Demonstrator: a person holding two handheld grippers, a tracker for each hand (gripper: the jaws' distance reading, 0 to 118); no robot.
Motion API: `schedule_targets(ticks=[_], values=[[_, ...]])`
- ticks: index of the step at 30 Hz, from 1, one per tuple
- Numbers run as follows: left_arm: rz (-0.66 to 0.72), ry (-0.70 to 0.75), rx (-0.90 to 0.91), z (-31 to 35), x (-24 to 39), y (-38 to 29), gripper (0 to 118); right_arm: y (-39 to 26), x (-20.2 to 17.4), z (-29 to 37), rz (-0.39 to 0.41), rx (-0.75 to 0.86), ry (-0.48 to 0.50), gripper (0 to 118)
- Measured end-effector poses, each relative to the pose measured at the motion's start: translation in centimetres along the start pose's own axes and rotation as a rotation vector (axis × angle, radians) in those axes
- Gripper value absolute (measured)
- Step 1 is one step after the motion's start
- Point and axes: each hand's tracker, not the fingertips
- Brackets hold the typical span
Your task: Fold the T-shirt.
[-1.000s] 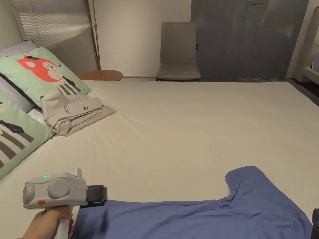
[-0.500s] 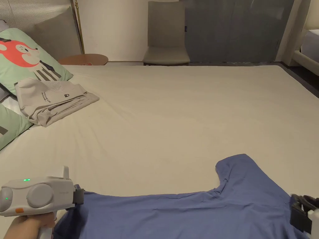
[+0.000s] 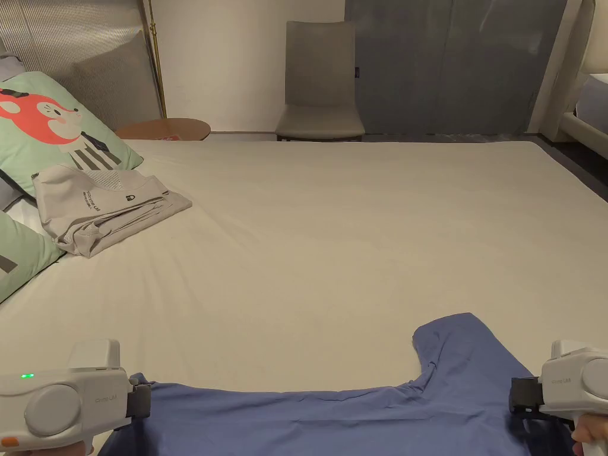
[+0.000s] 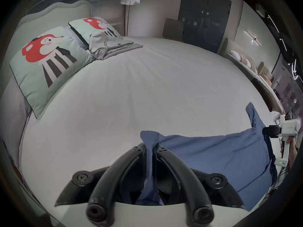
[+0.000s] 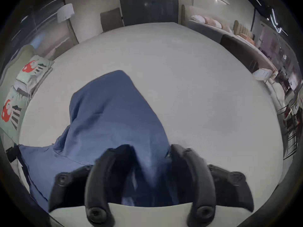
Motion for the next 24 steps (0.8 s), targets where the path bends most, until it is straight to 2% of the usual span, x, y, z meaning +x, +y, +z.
schedule_targets(ticks=[2,3,5,9,14,18,24], values=[[0.001,0.002,-0.002,0.1,-0.1,0.0,2,-0.1,-0.3,0.6,0.064,0.033,-0.021,33],[0.002,-0.001,-0.001,0.4,-0.2,0.0,2,-0.1,-0.3,1.2,0.073,0.052,-0.025,4],[0.0,-0.005,0.005,1.0,-0.4,0.1,2,-0.3,0.2,3.0,0.061,0.088,0.048,5],[0.002,-0.021,0.039,3.5,-0.8,0.1,2,-1.1,0.9,8.0,0.118,0.158,0.063,4],[0.004,-0.039,0.092,8.2,-1.9,-1.6,2,-3.9,2.3,15.6,0.105,0.241,0.12,4],[-0.005,-0.034,0.106,11.8,-3.2,-5.0,2,-8.2,3.6,20.7,0.101,0.258,0.135,4],[-0.014,-0.021,0.073,14.6,-4.4,-12.3,2,-15.9,4.7,24.2,0.081,0.218,0.153,4]])
